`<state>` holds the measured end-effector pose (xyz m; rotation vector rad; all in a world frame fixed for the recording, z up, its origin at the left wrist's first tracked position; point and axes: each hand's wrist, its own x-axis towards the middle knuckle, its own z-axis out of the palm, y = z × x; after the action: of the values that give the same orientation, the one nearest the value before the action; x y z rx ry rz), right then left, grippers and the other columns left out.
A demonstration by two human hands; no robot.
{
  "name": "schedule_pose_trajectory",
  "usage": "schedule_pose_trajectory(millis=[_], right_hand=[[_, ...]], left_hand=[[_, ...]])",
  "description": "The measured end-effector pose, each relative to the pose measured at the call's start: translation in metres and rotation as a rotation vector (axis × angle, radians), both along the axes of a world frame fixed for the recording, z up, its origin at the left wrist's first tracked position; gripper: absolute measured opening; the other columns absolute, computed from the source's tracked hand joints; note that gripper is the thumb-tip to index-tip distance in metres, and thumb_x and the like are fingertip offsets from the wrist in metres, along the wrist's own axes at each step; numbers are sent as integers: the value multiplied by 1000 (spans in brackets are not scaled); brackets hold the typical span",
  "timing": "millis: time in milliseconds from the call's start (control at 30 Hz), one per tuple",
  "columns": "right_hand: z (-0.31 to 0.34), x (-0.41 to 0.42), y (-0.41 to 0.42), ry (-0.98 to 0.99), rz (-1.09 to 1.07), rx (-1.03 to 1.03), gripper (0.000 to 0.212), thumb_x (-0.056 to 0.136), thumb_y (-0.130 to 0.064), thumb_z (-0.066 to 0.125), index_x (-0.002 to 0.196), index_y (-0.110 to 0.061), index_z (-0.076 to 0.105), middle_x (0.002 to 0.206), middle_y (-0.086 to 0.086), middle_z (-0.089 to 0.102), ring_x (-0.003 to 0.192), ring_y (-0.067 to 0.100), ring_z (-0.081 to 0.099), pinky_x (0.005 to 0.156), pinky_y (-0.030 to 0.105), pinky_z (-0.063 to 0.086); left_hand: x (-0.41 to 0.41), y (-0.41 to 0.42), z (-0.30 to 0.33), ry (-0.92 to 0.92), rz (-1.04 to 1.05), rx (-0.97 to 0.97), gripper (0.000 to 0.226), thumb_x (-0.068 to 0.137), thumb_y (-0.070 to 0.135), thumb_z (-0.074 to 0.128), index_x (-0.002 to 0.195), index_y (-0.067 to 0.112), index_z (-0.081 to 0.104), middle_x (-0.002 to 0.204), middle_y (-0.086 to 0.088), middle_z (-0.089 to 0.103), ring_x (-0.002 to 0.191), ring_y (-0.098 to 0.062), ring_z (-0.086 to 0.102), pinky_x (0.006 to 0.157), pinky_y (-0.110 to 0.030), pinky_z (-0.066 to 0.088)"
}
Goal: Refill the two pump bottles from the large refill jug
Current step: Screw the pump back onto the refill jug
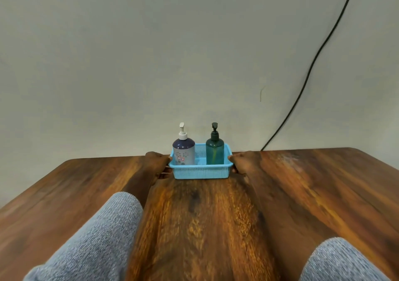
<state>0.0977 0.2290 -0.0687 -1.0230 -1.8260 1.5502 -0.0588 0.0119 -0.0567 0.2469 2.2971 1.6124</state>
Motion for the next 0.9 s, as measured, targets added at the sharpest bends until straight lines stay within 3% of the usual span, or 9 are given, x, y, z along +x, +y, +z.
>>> schedule_pose_trajectory(millis=[67,167,300,367,467,567,667,800,900], right_hand=[[-2,7,-3,20,-27,6,17,95,-19,69,100,-3,71,90,12,73,65,17,63,64,31,58],[-8,26,-12,8,-86,54,14,94,-27,69,89,-14,68,86,9,72,69,18,64,70,36,60],[-16,72,-30,32,-80,95,2,91,-15,71,90,-16,69,86,6,72,72,16,66,71,36,61],[-18,103,-43,63,-68,96,5,90,-9,70,92,-14,68,83,7,72,66,15,64,65,33,58],[-21,155,-61,87,-67,134,9,89,-6,69,87,-15,68,80,8,71,59,13,61,56,27,54],[-22,212,-77,79,-87,190,15,86,-5,69,81,-18,67,77,7,70,58,14,63,54,27,53],[-20,275,-89,7,-85,338,15,86,-10,72,79,-24,70,78,-6,71,65,7,67,64,24,56],[-19,362,-101,-59,-164,491,13,86,-10,71,85,-23,74,87,-11,72,85,-3,64,78,20,53],[-27,422,-94,-140,-329,538,13,86,-14,74,91,-26,71,111,-3,72,112,10,61,98,26,51]], left_hand=[[17,-3,-3,46,48,63,21,96,27,65,98,7,68,88,-12,72,77,-25,72,57,-33,59],[46,-11,-12,297,159,76,24,94,29,67,85,7,65,80,-10,68,75,-26,69,51,-29,52],[94,-24,-19,491,135,118,21,92,29,69,82,11,64,80,-2,68,76,-14,67,51,-19,49],[127,-25,-18,495,53,131,18,93,31,68,87,15,63,86,2,68,81,-11,69,57,-16,55],[176,-16,-18,517,-11,207,14,89,25,73,85,14,65,85,1,68,82,-11,66,71,-27,57],[239,2,-15,530,-138,242,9,86,20,74,81,15,68,78,2,68,74,-8,64,69,-25,54],[307,21,-10,519,-234,285,9,86,16,74,79,13,69,74,2,68,69,-7,64,64,-22,53],[386,52,-20,401,-411,371,8,85,17,74,79,17,69,70,2,68,64,-12,63,63,-36,55],[437,69,-23,379,-490,347,10,85,24,75,90,22,67,81,4,69,76,-13,66,69,-26,57]])
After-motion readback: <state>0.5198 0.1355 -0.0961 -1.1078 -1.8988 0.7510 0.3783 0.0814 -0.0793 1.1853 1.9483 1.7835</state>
